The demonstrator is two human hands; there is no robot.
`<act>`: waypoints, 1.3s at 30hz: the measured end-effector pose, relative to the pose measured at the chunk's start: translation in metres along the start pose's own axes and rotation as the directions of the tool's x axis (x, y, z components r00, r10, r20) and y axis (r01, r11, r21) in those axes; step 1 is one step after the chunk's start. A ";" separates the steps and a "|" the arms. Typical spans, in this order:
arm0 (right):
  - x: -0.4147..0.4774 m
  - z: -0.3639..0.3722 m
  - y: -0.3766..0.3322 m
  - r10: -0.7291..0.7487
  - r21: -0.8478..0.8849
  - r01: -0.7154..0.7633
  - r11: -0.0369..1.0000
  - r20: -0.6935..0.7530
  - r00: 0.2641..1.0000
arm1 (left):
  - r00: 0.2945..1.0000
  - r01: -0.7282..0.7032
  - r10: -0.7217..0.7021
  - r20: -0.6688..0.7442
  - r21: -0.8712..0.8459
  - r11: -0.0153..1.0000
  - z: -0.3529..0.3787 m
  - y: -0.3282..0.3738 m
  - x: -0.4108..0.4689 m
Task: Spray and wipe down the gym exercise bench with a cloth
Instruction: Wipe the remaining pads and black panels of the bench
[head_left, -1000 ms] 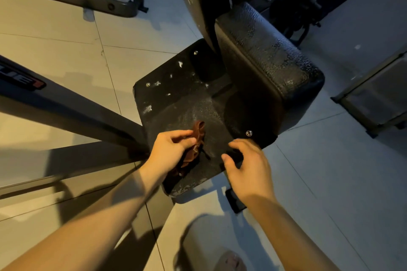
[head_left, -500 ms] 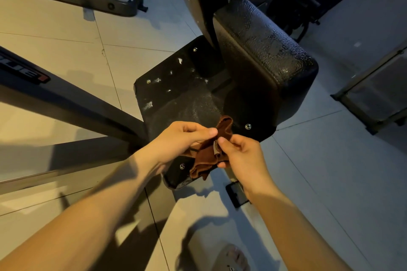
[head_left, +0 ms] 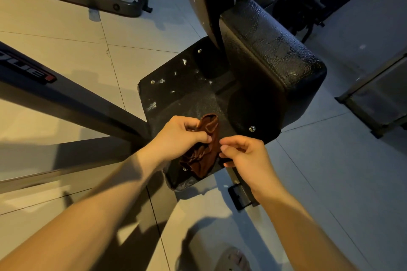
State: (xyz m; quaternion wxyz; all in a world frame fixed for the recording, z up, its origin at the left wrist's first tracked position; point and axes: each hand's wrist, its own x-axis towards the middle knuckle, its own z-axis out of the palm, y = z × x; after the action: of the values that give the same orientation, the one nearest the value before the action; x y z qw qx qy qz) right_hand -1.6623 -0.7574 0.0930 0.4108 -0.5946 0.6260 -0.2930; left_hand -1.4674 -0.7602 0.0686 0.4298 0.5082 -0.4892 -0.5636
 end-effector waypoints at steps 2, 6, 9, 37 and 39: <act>0.002 0.002 0.004 0.010 -0.009 -0.010 1.000 0.021 1.000 | 0.998 0.060 -0.059 0.014 -0.115 0.992 -0.005 0.002 0.000; 0.004 0.005 0.003 0.050 0.091 -0.063 0.994 0.144 0.988 | 0.993 0.105 -0.088 0.081 -0.239 0.965 -0.011 0.007 0.004; 0.005 0.003 0.003 0.024 0.141 -0.041 0.989 0.124 0.992 | 0.992 0.116 -0.100 0.082 -0.215 0.970 -0.019 0.008 0.008; 0.020 -0.008 0.024 -0.492 -0.745 0.226 0.628 -0.154 0.857 | 0.834 -0.260 0.461 -0.304 0.520 0.814 0.067 -0.088 0.058; 0.015 -0.012 0.042 -0.503 -0.874 0.210 0.439 -0.046 0.863 | 0.818 -0.231 0.457 -0.349 0.528 0.817 0.057 -0.094 0.064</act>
State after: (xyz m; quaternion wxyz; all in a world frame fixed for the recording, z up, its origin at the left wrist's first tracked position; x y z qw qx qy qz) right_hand -1.6931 -0.7686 0.0605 -0.1027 -0.7846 0.5997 -0.1190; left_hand -1.5304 -0.8025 -0.0334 0.4966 0.6140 -0.5789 -0.2031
